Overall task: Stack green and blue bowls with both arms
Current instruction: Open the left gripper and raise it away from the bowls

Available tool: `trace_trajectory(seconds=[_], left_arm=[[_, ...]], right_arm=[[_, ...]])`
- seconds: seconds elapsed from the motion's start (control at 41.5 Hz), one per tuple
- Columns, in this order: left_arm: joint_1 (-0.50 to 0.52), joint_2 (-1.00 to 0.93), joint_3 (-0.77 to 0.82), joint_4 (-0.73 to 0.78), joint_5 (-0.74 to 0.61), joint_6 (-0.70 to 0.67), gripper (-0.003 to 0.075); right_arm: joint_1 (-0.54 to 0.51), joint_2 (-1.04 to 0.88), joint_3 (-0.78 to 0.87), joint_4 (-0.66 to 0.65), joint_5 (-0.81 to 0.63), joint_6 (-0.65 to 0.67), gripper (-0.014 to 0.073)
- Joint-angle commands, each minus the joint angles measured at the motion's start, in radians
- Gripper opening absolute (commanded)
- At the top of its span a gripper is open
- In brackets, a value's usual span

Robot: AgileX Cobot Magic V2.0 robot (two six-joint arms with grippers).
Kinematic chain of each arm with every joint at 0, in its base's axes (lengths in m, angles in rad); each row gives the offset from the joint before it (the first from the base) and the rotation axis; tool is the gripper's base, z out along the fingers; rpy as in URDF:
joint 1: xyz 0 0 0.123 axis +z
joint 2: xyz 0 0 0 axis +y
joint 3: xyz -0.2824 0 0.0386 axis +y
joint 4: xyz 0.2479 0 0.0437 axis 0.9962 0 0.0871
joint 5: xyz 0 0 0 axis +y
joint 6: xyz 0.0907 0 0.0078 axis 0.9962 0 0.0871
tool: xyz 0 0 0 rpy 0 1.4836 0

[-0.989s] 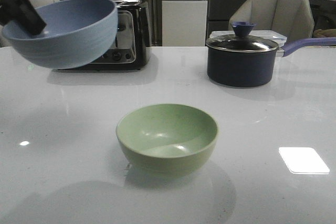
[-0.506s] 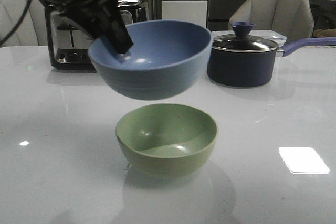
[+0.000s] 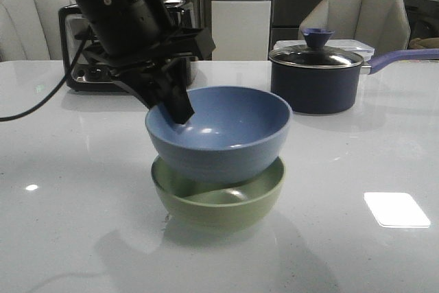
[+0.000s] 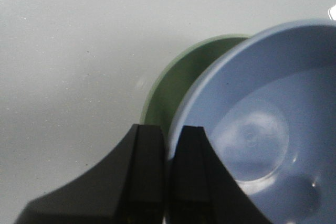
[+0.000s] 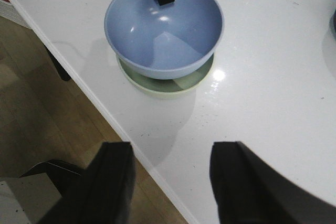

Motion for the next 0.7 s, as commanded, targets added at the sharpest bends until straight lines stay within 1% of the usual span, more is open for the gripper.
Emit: trace_trajectory(seconds=[0.0, 0.362, 0.434, 0.603, 0.675], left_arm=[[-0.008, -0.028, -0.034, -0.049, -0.044, -0.01, 0.01], [-0.008, 0.018, -0.034, -0.041, -0.046, -0.002, 0.0106], [-0.008, 0.018, -0.034, -0.038, -0.044, -0.002, 0.0144], [-0.008, 0.018, -0.034, -0.034, -0.044, -0.002, 0.0309], [-0.008, 0.016, -0.038, -0.034, -0.044, -0.002, 0.0357]], right_arm=[[0.001, -0.001, -0.027, 0.011, -0.061, -0.009, 0.0445], [0.001, -0.001, -0.027, 0.011, -0.061, -0.009, 0.0445], [0.001, -0.001, -0.027, 0.011, -0.061, -0.009, 0.0445], [0.001, -0.001, -0.027, 0.011, -0.061, -0.009, 0.0445], [0.001, -0.001, -0.027, 0.011, -0.061, -0.009, 0.0445]])
